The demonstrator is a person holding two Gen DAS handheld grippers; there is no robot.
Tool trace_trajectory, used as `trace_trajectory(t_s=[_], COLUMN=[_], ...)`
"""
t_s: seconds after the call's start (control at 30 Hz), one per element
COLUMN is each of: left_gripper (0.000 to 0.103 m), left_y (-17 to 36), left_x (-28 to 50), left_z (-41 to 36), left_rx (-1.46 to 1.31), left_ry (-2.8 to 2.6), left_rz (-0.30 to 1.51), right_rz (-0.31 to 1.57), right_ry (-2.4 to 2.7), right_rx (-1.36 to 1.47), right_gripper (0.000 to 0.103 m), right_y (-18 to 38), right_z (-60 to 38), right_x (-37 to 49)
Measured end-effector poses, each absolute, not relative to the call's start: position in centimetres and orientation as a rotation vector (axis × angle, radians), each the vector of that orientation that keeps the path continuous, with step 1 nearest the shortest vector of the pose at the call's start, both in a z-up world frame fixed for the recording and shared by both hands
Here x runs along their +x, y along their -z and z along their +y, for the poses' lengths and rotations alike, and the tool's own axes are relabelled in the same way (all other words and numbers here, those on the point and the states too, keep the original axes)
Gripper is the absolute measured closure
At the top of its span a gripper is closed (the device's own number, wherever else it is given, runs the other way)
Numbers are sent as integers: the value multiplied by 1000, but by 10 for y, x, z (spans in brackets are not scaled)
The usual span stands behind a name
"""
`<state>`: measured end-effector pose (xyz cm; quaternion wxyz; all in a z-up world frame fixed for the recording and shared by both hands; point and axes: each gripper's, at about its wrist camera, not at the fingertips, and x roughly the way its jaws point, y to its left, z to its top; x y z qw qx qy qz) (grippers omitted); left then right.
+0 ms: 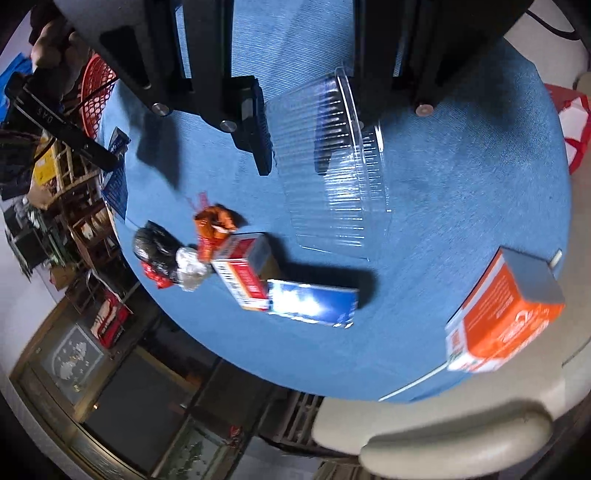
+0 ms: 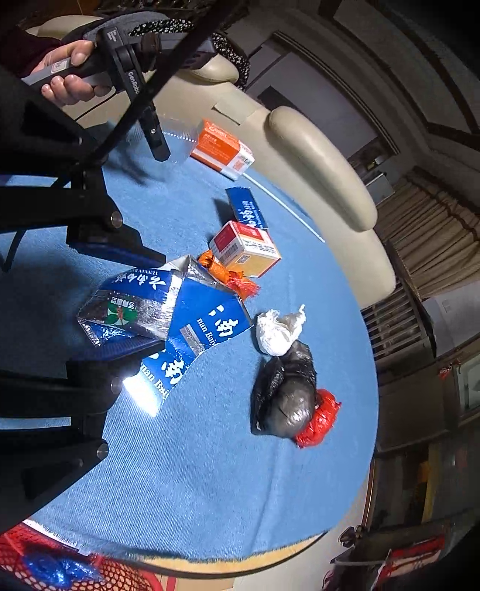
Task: Collect trash
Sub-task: 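Carry the wrapper and clear tray toward the red wastebasket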
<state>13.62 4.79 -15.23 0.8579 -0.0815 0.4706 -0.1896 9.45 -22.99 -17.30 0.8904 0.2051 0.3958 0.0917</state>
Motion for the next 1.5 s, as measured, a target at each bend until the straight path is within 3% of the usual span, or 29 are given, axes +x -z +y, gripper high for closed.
trace_trajectory(t_s=[1.5], left_gripper=[79], left_y=[119], left_x=[66], left_z=[-106], left_rx=[149], left_ry=[614], left_rz=[955], right_rz=[695], right_ry=[-114], right_rx=[576], right_gripper=[62], right_y=[161], right_z=[-311], right_x=[-4])
